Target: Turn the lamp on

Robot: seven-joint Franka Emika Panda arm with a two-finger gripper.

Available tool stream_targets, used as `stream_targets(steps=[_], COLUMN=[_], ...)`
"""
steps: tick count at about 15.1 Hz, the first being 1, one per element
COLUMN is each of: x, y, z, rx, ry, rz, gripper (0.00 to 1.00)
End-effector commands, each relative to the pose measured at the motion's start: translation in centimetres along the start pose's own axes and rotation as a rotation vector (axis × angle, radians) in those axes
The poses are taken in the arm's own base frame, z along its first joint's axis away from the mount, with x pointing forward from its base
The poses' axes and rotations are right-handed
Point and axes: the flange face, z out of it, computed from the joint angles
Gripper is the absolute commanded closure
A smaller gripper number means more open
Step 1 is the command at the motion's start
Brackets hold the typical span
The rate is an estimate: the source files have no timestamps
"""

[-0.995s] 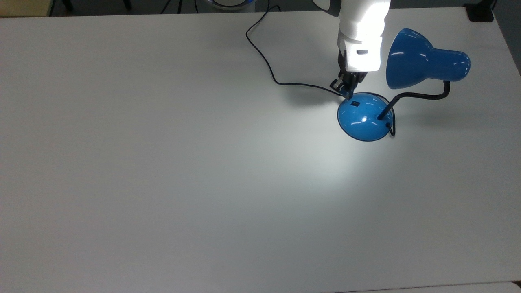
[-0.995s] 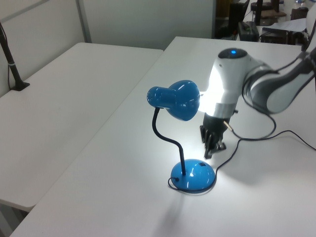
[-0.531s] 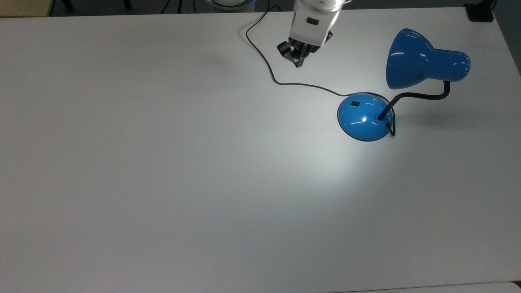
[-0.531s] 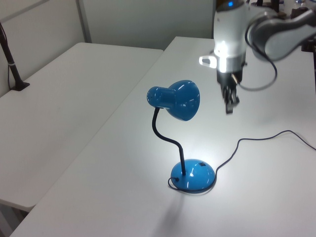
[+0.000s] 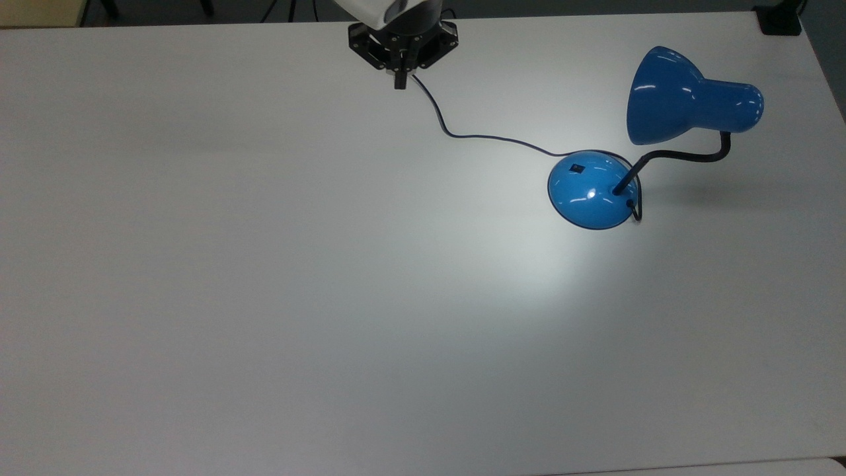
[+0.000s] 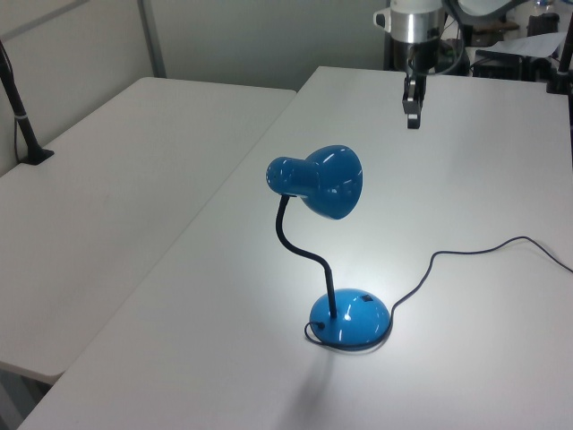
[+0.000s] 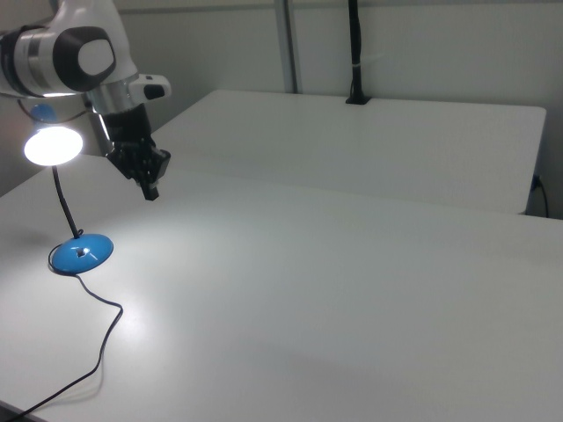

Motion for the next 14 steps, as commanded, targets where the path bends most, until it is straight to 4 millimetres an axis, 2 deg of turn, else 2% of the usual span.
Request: stream_targets(steps=[1,3,4,10,14], x=[-0.9,-1.4,-1.4,-1.8,-1.9], y=[4.0,4.9,5.0,6.7,6.8], z=[-3.5,-4.1,-4.5,-5.4,-5.5], rx=[-0.004,-0.003,-0.014,-0.011,-0.009], ry=[0.015,0.002,0.004,0.018,0.01], rz=[0.119,0.13,0.13,0.16,0.162], gripper=[0.55,0.04,0.0,0.0,0.0])
